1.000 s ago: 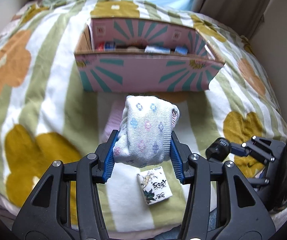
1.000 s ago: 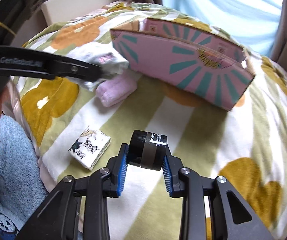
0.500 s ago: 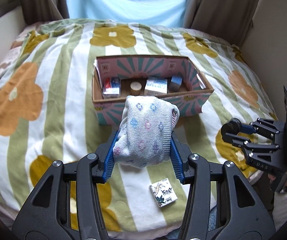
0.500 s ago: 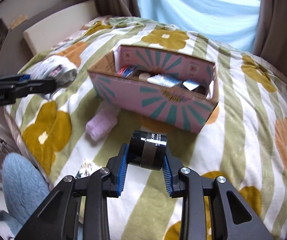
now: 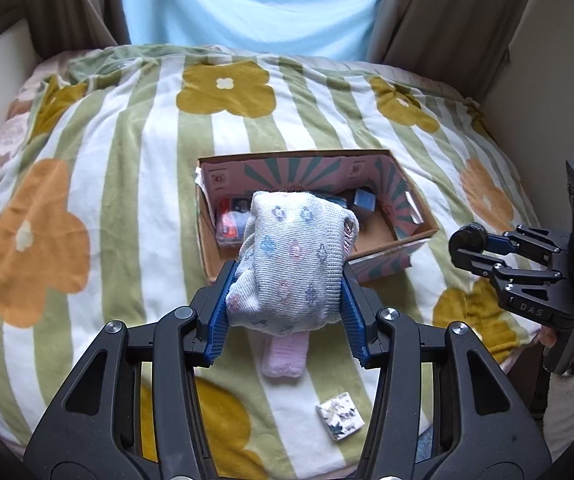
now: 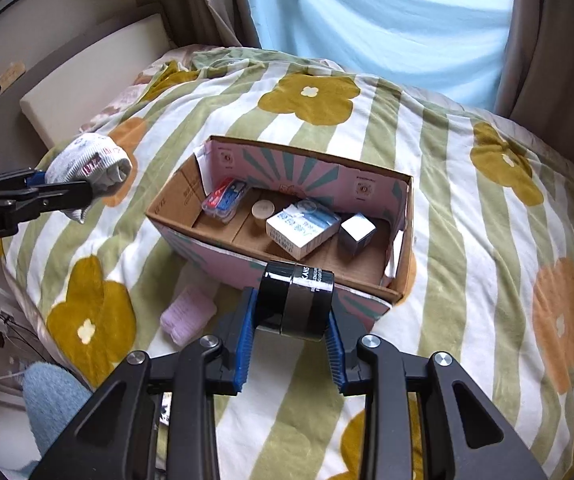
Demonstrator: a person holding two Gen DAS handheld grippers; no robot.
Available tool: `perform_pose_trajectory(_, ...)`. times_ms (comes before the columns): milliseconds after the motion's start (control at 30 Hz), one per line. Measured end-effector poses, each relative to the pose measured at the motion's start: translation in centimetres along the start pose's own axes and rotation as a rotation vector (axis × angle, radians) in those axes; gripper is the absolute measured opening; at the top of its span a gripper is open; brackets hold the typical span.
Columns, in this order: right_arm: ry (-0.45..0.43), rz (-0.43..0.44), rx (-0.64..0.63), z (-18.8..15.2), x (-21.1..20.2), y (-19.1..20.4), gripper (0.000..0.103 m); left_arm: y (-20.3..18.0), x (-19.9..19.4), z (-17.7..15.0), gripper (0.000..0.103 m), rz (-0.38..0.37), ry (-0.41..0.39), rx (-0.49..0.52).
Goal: Organize objects
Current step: 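Lift the sock with the left tool while the right tool carries the black jar over the box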
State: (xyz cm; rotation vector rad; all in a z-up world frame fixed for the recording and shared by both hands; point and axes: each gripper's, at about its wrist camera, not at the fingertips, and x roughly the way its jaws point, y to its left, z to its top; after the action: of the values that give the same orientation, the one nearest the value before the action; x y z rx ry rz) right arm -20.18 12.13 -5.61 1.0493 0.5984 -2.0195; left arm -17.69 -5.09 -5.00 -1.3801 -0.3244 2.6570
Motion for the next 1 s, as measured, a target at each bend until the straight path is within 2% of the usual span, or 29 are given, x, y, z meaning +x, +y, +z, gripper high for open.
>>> perform_pose_trajectory(100, 0.013, -0.002, 0.001, 1.6, 1.0, -0.2, 0.029, 1.0, 1.4, 1.4, 0.045, 0.019, 0.017, 0.005)
perform_pose_trajectory(300, 0.028, 0.019, 0.034, 4.5, 3.4, -1.3, 0.029, 3.1, 5.3, 3.8, 0.045, -0.030, 0.062, -0.035)
perform_pose_trajectory(467, 0.065, 0.020, 0.058, 6.5, 6.2, -2.4, 0.029, 4.1, 9.4, 5.1, 0.045, -0.016, 0.110, -0.030)
perform_pose_trajectory(767, 0.130, -0.006, 0.059, 7.0, 10.6, -3.8, 0.029, 3.8, 15.3, 5.6, 0.045, -0.018, 0.180, 0.003)
perform_pose_trajectory(1000, 0.160, -0.015, 0.071, 6.8, 12.3, -4.0, 0.029, 3.2, 16.8, 5.7, 0.045, -0.013, 0.194, 0.033)
